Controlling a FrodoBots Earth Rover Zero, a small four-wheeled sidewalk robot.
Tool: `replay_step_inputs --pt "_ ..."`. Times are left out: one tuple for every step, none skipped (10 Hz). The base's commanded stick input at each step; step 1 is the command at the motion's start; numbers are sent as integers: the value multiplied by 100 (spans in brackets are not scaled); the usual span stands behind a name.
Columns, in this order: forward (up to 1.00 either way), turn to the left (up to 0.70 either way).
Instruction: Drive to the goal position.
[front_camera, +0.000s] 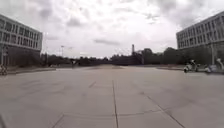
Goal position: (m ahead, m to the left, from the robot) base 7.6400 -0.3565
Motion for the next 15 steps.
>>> replay_step_inputs --pt "100 0" --pt "100 0" --pt "100 -1" --pt "100 -13" --pt "100 -39" --pt "100 -40" --pt "100 -40" --pt "100 -40" --pt "100 -29" --pt "100 0" --pt "100 0" --pt "100 0" --pt "100 0" --pt "100 0" --pt "100 0"
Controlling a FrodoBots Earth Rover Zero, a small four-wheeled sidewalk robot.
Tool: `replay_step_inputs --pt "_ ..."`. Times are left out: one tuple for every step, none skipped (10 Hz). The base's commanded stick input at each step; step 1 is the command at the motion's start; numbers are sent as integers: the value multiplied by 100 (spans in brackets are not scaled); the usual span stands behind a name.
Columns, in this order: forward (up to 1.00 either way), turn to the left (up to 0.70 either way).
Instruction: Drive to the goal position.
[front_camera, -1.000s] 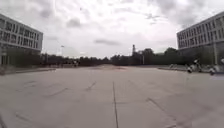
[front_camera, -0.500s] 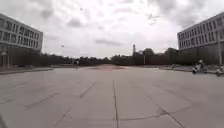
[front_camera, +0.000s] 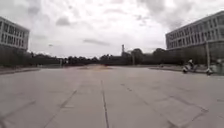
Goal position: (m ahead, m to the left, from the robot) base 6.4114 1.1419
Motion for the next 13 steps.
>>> replay_step_inputs --pt "100 0" --pt "100 0" --pt "100 0" --pt "100 0" --pt "100 0" --pt "100 0" --pt "100 0" --pt "100 0" --pt "100 0" --pt "100 0" --pt "100 0" --pt "100 0" --pt "100 0"
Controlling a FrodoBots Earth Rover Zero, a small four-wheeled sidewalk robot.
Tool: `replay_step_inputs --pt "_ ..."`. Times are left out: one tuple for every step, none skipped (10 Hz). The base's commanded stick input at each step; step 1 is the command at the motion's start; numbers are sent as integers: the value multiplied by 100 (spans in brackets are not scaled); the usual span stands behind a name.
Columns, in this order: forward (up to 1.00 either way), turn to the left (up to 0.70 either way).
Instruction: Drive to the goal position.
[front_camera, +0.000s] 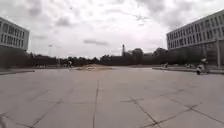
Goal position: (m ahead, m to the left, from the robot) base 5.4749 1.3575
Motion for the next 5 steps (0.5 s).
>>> replay_step_inputs --pt "100 0" --pt "100 0" --pt "100 0" --pt "100 0" --pt "100 0"
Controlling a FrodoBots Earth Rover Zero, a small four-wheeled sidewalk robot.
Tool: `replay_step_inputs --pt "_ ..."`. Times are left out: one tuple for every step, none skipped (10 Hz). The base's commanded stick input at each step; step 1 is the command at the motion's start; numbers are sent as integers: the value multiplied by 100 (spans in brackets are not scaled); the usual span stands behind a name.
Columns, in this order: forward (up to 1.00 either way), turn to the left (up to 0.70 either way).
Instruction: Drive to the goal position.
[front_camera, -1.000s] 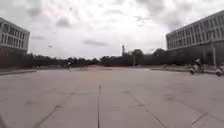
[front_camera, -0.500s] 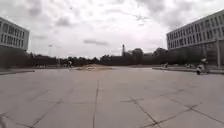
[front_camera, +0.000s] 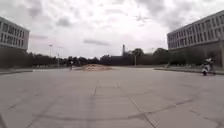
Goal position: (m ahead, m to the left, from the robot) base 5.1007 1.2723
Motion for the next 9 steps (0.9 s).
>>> replay_step_inputs --pt "100 0" --pt "100 0" --pt "100 0" --pt "100 0" --pt "100 0" --pt "100 0" --pt "100 0" --pt "100 0" --pt "100 0"
